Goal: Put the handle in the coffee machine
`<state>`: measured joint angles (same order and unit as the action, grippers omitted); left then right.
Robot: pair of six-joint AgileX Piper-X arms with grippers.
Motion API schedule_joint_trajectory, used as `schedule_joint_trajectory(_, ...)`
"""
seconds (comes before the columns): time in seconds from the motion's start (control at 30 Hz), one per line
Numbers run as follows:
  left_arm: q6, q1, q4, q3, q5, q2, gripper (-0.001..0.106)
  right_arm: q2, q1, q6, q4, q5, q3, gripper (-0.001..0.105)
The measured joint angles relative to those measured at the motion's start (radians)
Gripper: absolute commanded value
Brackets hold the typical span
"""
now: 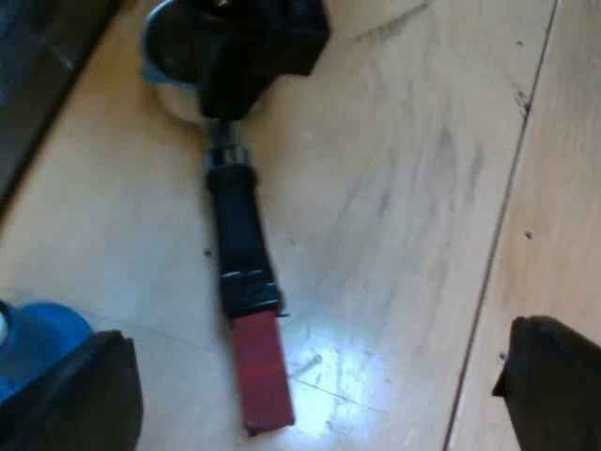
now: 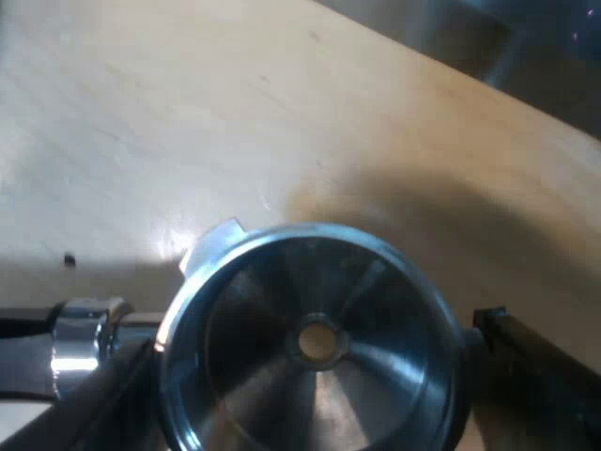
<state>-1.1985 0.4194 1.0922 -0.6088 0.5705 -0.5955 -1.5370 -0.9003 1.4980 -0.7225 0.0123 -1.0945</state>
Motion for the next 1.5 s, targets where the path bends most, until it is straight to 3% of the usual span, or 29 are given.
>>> schedule_joint_trajectory(0.47,0.031,0.000,-0.028,0.000,0.000,-0.015,0.080,0.147,0.000,-0.086,-0.112,0.015,0.000,0.000)
schedule_joint_trajectory(0.83,0.031,0.000,-0.137,0.005,0.002,-0.076,0.080,0.239,0.000,-0.131,-0.141,0.015,0.000,0.000)
schedule_joint_trajectory(1.1,0.031,0.000,-0.286,0.142,0.029,-0.076,0.080,0.253,0.000,-0.144,-0.141,0.015,0.000,0.000)
schedule_joint_trajectory(1.33,0.040,0.000,-0.335,0.190,0.038,-0.076,0.080,0.253,0.000,-0.145,-0.141,0.015,0.000,0.000)
schedule_joint_trajectory(1.5,0.062,0.000,-0.445,0.233,0.041,-0.076,0.080,0.253,0.000,-0.150,-0.141,0.015,0.000,0.000)
